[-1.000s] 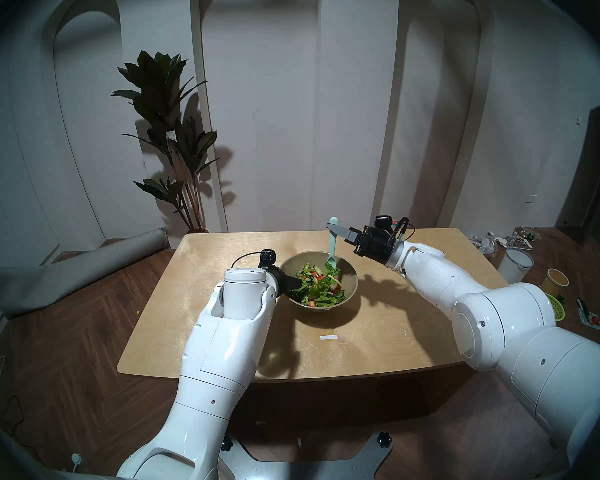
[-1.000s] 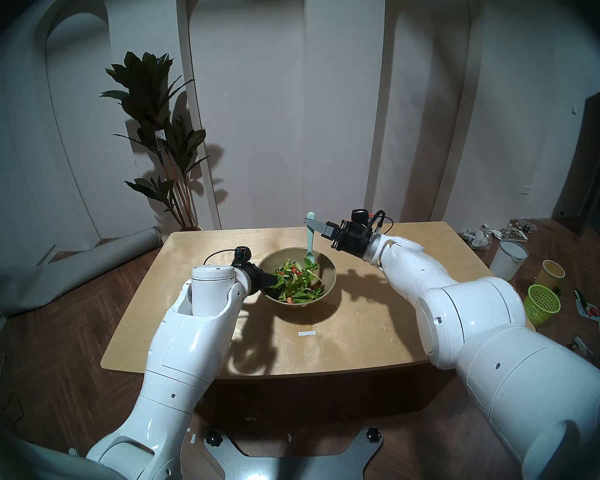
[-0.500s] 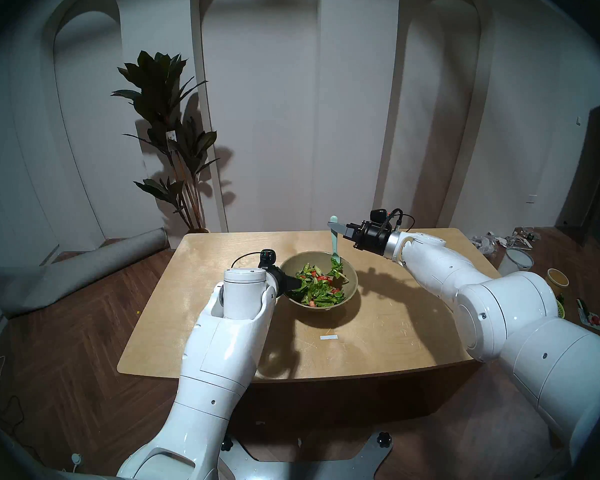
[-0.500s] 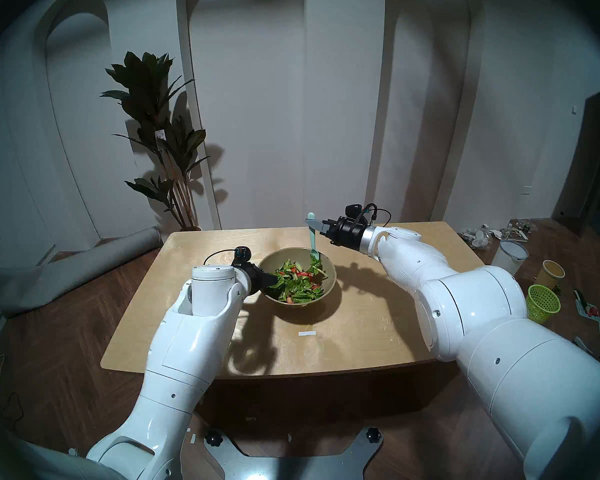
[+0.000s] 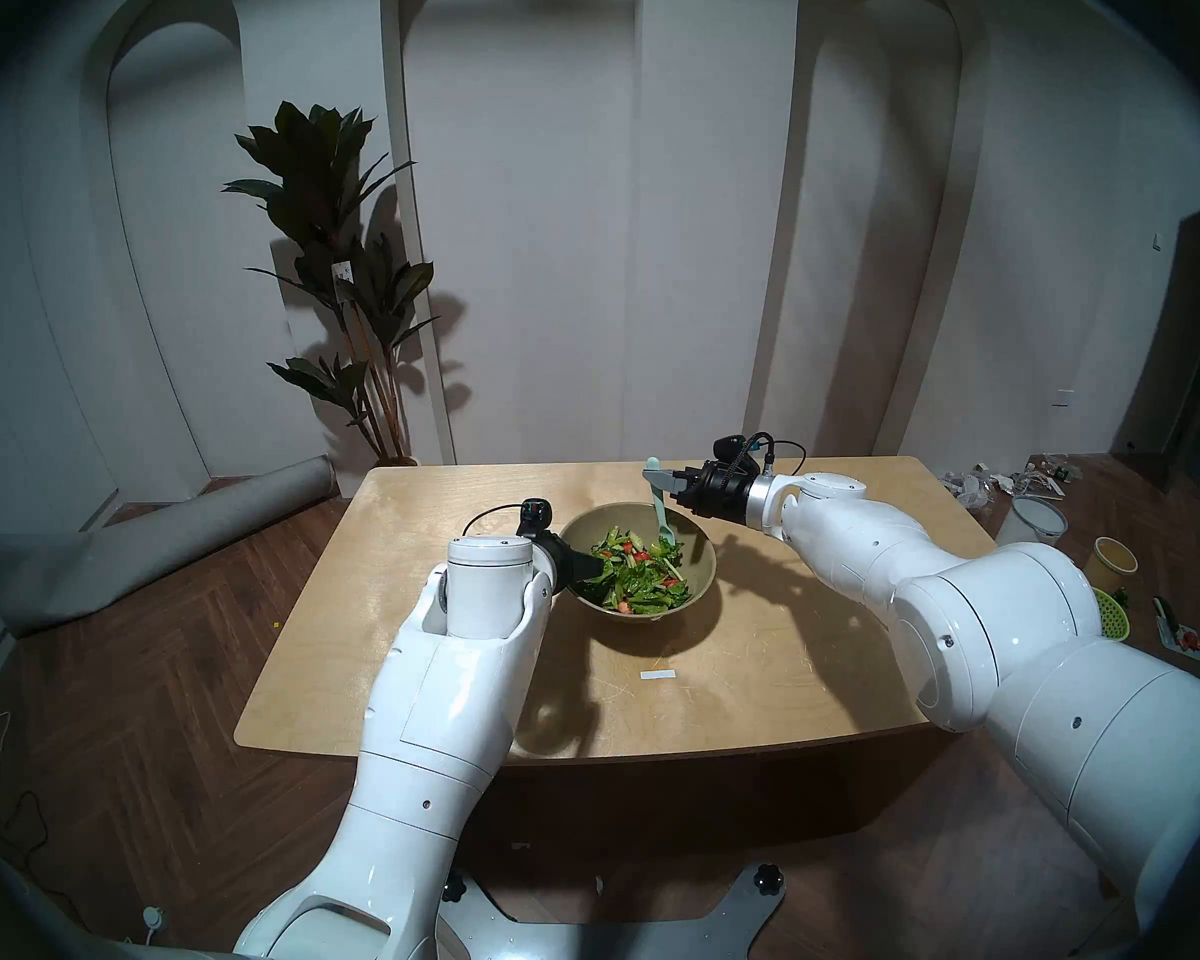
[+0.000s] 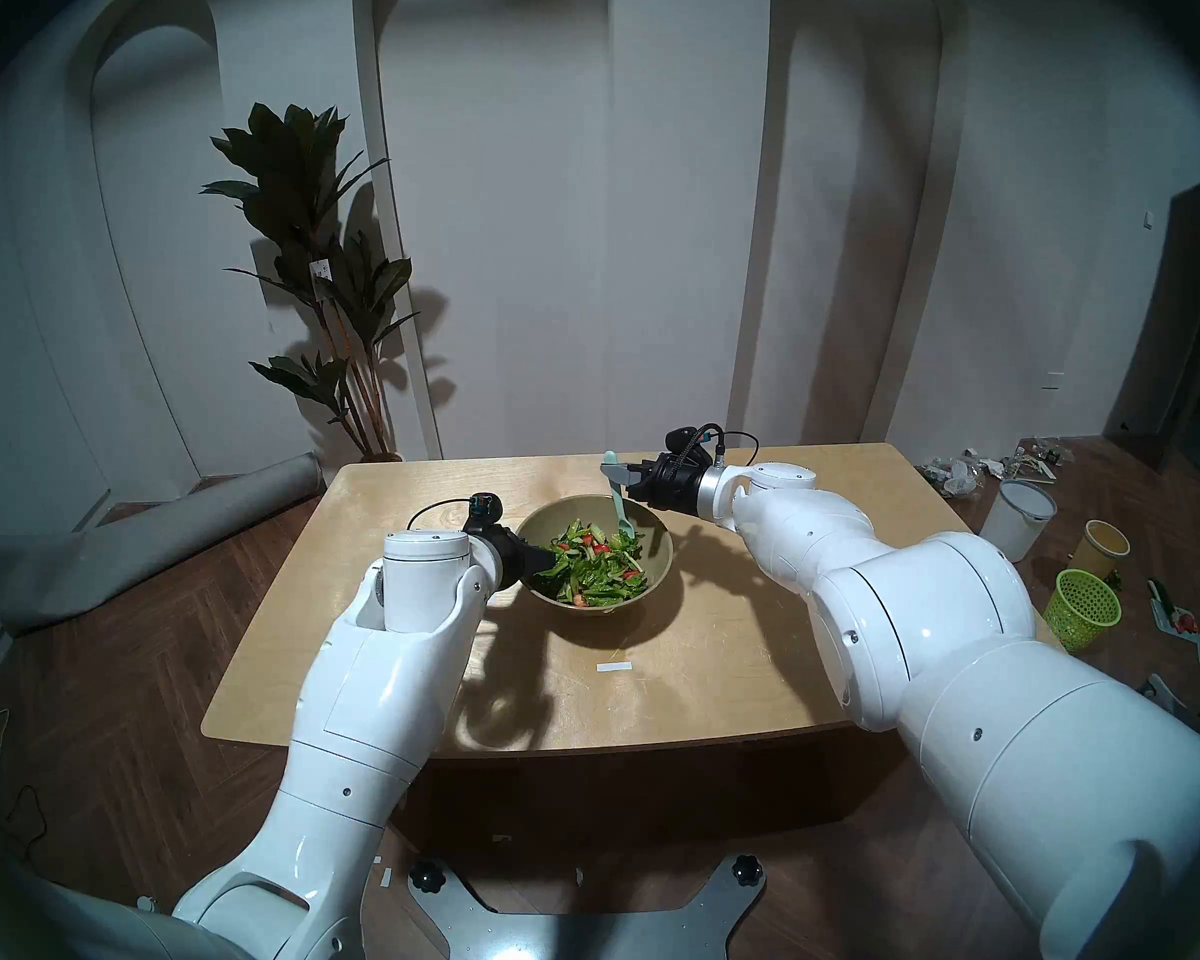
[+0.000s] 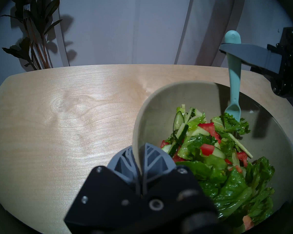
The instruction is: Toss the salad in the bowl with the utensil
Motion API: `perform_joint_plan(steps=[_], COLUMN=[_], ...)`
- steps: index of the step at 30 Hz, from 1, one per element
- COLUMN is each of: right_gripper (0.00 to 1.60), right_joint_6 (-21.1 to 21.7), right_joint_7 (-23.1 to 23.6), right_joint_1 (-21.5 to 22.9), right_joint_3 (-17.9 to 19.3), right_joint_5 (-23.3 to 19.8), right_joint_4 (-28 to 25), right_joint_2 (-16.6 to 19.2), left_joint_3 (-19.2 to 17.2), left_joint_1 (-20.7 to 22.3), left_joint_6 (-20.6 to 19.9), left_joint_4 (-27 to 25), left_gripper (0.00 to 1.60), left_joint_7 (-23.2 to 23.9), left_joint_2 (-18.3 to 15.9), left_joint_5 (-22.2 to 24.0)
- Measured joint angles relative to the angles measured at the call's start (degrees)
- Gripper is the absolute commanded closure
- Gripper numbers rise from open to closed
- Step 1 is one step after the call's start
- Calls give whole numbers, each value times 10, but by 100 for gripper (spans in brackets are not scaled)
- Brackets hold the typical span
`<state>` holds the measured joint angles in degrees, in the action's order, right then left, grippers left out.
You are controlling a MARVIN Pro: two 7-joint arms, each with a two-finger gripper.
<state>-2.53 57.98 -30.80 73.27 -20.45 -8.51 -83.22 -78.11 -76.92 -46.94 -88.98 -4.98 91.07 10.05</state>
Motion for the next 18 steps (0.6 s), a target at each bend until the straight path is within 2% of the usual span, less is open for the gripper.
perform_joint_plan(steps=[10, 18], right_gripper=[160, 160], right_joint_6=[-13, -19], right_joint_7=[-22, -9], right_joint_1=[-13, -24], right_joint_3=[-11, -5], right_joint_5=[16, 12], right_joint_4=[5, 6], right_joint_2=[-23, -33], left_joint_3=[0, 0], left_joint_1=[0, 0], left_joint_6=[0, 0], left_joint_4=[0, 0], left_gripper=[160, 160], left_joint_7=[0, 0], left_joint_2=[0, 0], left_joint_5=[0, 0])
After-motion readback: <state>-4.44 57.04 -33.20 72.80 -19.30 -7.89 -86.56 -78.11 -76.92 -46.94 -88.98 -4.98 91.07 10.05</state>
